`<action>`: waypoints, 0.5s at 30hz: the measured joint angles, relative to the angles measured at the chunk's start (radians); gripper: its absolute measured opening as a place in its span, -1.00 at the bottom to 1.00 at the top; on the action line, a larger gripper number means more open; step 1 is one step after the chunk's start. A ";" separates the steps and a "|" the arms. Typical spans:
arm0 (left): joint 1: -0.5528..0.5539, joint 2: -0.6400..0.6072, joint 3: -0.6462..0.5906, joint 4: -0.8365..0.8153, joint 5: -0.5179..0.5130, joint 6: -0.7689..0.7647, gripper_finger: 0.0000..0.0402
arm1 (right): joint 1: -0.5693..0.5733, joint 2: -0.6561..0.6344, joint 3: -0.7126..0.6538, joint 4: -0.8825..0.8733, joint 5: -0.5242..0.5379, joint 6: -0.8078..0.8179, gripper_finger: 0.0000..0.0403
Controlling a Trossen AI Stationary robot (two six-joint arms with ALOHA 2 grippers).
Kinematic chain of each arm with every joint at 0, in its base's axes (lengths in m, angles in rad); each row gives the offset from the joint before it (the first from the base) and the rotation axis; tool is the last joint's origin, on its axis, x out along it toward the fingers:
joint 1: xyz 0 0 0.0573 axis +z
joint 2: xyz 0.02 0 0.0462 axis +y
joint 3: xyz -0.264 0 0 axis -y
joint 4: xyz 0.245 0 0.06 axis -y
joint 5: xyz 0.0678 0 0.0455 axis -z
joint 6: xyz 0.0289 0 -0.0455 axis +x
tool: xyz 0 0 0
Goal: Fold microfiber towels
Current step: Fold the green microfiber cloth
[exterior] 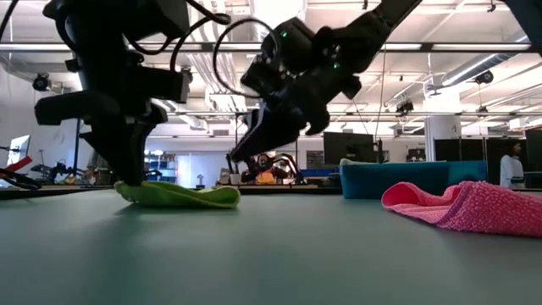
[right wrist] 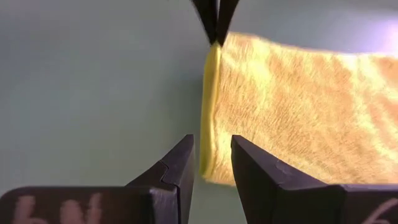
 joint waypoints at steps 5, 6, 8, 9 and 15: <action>0.000 -0.021 0.000 0.003 0.002 0.000 -0.99 | 0.000 0.074 0.046 0.004 -0.003 0.027 -0.51; 0.000 -0.021 0.000 0.002 0.003 0.000 -0.99 | 0.000 0.089 0.057 0.008 -0.003 0.037 -0.51; 0.000 -0.022 0.000 0.001 0.003 0.000 -0.99 | 0.000 0.126 0.080 0.002 -0.008 0.055 -0.51; 0.000 -0.022 0.000 0.002 0.003 0.000 -0.99 | 0.000 0.143 0.093 -0.007 -0.008 0.070 -0.51; 0.000 -0.022 -0.007 0.001 0.003 0.000 -0.99 | 0.000 0.178 0.160 -0.181 -0.010 0.068 -0.51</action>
